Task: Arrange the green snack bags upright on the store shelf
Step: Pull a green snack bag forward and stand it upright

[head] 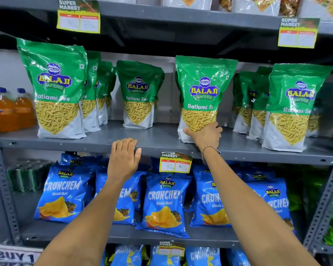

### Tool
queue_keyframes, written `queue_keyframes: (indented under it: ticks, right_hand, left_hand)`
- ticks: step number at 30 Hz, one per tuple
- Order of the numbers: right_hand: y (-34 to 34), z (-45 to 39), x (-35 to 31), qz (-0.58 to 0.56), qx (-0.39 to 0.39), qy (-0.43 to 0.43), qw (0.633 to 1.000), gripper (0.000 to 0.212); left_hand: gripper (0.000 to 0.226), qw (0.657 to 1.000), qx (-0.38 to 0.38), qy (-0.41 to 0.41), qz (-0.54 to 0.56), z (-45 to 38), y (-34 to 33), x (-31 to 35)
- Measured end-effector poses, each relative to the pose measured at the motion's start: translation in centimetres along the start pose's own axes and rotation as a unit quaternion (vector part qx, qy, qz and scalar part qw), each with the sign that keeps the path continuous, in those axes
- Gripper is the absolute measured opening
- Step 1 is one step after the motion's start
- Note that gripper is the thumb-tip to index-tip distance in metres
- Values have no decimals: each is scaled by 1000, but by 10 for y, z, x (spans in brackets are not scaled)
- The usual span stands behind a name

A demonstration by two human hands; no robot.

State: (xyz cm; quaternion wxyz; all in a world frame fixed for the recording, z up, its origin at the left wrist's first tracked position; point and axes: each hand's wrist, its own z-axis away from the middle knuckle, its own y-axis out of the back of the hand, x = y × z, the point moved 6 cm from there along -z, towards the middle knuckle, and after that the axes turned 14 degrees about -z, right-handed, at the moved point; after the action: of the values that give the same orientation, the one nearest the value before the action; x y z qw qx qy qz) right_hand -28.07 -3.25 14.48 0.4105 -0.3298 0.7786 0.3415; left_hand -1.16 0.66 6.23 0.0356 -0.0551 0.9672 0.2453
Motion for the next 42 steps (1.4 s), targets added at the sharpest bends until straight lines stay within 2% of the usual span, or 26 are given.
queue_keyframes:
  ticks: [20, 42]
  right_hand:
    - [17, 30, -7, 13, 18, 7, 1000, 103]
    - [21, 40, -12, 15, 26, 4, 1000, 103]
  left_hand:
    - [39, 1000, -5, 1, 14, 0, 5, 0]
    - [43, 999, -51, 7, 7, 2, 8, 0]
